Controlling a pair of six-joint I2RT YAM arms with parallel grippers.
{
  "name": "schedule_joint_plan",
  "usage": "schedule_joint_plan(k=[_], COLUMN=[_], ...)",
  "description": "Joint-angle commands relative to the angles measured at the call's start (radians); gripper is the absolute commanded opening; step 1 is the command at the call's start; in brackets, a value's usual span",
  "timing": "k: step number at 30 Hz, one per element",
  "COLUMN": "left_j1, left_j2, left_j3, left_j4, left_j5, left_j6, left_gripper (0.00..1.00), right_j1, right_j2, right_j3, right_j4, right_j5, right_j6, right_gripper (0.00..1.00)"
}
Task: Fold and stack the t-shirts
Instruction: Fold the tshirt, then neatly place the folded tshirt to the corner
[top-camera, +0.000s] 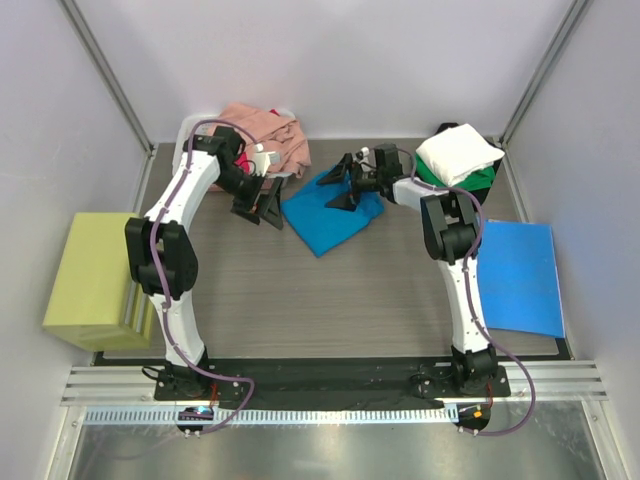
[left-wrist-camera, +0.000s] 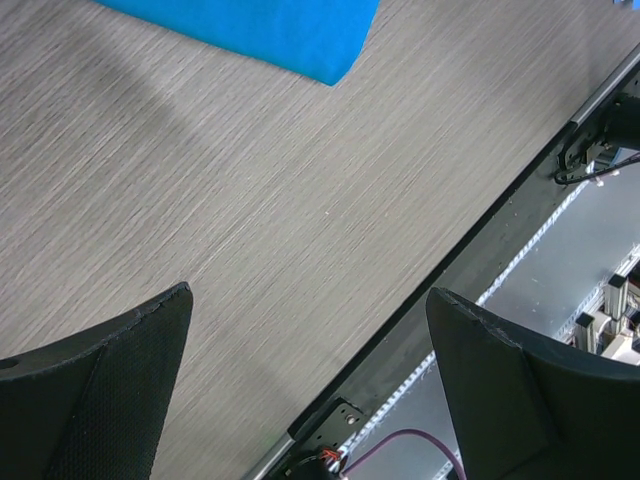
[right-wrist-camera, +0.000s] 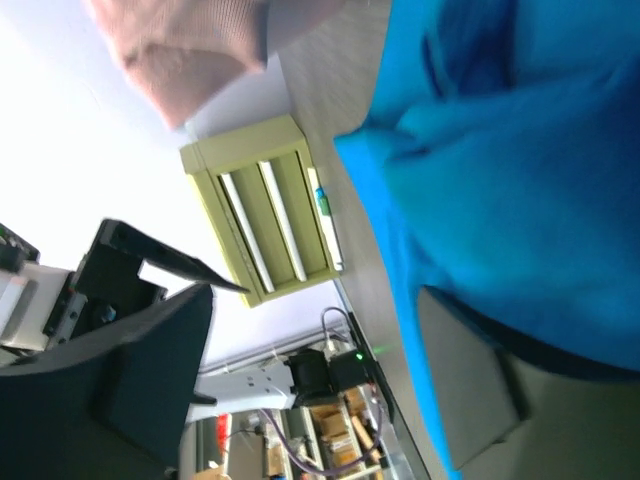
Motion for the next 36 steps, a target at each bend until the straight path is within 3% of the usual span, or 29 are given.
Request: schedule_joint_plan(k=[1,4,11,16,23,36], left_j1=[0.001,0.001,0.001,0.001,0.001,-0.001], left_j2=[-0.042,-0.054,-0.066,-0.06,-0.045,-0.03], left_j3=[-0.011,-0.028,-0.032,-0.023,0.017,0.055], left_j4=[-0.031,-0.03,-0.036,-0.033,-0.042,-0.054], left_j5=[0.04,0.042,0.04,0.045,0.044,0.051], left_j6=[0.031,0.037,0.039,0.026,0.014,0.005], left_gripper=[1.0,1.0,1.0,1.0,1.0,1.0], right_j1=[-0.046,-0.124,-0.29,-0.333,-0.293,-0.1], right_j2=[-0.189,-0.239,-0.295,-0.272,-0.203,-0.141], right_j3=[-0.1,-0.142,-0.173,-0.183,-0.203,-0.241], right_j4=[-0.04,-0.137,-0.433,-0.516,-0.525,-0.513], right_j5=[0.036,0.083,0.261,0.349,0.337,0.366], right_j6=[-0.12,-0.209,-0.455,-0.512,-0.52,-0.513], right_gripper=[0.94,0.99,1.0,1.0,1.0,1.0])
